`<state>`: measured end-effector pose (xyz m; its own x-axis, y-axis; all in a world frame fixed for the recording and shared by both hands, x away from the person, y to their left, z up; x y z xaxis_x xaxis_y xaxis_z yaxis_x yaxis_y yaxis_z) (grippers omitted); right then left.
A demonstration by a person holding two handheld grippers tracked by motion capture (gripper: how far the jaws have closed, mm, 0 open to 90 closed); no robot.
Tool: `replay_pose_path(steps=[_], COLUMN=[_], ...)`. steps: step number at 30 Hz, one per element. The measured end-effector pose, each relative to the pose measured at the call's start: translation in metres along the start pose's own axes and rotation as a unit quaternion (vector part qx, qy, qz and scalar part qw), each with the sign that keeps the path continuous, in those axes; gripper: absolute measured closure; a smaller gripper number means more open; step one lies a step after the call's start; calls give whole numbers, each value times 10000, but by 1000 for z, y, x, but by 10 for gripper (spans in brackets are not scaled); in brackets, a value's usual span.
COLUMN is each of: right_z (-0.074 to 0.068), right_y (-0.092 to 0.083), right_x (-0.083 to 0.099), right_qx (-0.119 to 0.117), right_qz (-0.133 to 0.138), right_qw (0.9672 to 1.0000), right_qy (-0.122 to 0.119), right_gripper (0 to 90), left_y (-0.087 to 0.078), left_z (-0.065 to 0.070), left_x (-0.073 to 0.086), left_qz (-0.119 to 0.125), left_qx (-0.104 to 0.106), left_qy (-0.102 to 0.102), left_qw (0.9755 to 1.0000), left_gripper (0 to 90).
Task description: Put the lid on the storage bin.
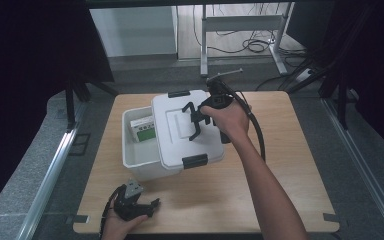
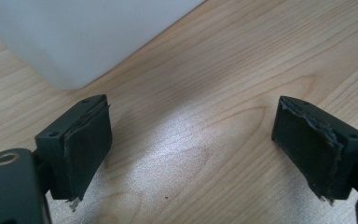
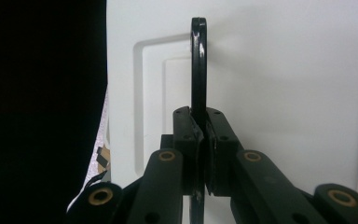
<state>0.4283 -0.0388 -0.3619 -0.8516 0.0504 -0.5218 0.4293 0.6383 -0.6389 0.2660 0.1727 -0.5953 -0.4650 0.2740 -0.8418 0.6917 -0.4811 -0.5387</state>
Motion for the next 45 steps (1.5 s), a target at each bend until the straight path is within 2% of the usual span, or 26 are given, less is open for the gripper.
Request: replay_pose_path(steps=[5, 17, 26, 37, 45], right_z=[-11, -23, -39, -49, -57], right_y=[8, 29, 42, 50, 63], right_x=[0, 0, -1, -3, -5], right_qx=[-24, 19, -1, 38, 94], right_qz=[-62, -176, -217, -223, -239], right_qw=[10000, 9998, 9998, 9997, 9997], right_qy=[-41, -33, -48, -50, -12], right_gripper=[848, 847, 847, 847, 847], left_y=[0, 0, 0, 0, 0], left_z=[0, 0, 1, 1, 1], left_x=[0, 0, 0, 0, 0], left_qz=[-8, -14, -8, -11, -12], left_qx=[11, 31, 45, 43, 51], left_qy=[4, 16, 12, 11, 17], left_qw=[10000, 10000, 10000, 10000, 10000], left_gripper=[119, 119, 119, 119, 119])
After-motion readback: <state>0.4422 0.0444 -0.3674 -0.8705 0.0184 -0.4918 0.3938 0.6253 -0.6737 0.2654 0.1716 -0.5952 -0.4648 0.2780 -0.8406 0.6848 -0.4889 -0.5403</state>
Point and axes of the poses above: each handheld gripper's, and its own axes: y roughly forward along the jaws, x roughly out of its underside, z roughly to its right, the point moved 7 cm from there along y, roughly forward along the jaws, and after that the axes turned 14 degrees about z, right-handed, at the moved point
